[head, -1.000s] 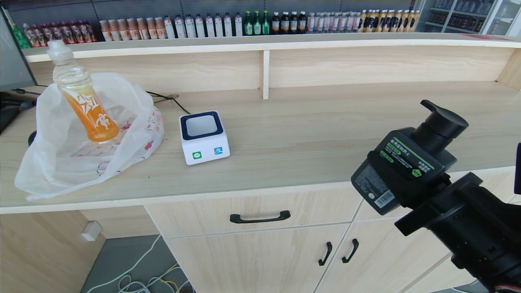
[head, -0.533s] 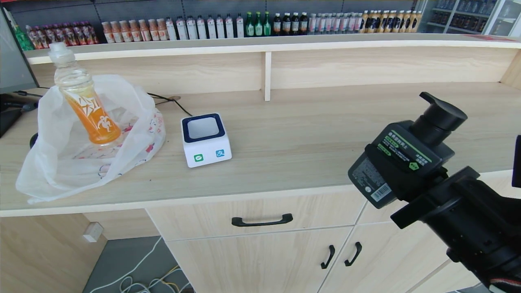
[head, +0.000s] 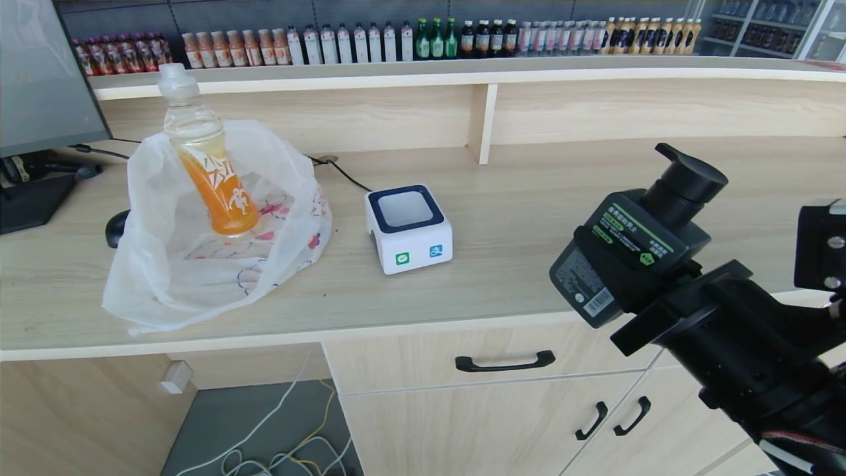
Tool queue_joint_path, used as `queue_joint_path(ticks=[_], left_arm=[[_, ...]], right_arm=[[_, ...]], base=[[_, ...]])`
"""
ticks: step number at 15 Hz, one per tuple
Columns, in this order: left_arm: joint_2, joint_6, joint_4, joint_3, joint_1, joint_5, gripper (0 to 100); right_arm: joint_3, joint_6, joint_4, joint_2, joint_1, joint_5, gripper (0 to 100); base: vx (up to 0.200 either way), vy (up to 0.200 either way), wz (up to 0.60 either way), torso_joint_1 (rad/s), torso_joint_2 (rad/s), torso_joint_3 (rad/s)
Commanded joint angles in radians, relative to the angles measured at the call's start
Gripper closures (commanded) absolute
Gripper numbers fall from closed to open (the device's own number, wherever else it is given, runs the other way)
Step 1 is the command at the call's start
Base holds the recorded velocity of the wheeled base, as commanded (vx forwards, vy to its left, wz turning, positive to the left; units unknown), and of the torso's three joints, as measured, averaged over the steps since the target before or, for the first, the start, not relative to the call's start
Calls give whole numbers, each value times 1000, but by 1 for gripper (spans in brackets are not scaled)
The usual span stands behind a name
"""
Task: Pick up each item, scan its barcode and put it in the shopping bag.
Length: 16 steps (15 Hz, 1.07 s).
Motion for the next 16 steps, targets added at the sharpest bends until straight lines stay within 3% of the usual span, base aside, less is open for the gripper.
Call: queue_joint_path(ticks=[1,8,16], left_arm=[[0,0,-2,0,0,1,0],[0,-3,-1,0,0,1,0],[0,-1,-1,0,0,1,0]], right_arm=[[5,0,-2,-15,5,6,100],[25,-6,-2,-41,11,9,100],[96,-38,-2,-147,42,32,100]], base=[[0,200,0,2,2,2],[0,200,0,2,4,2],[0,0,0,0,0,0]])
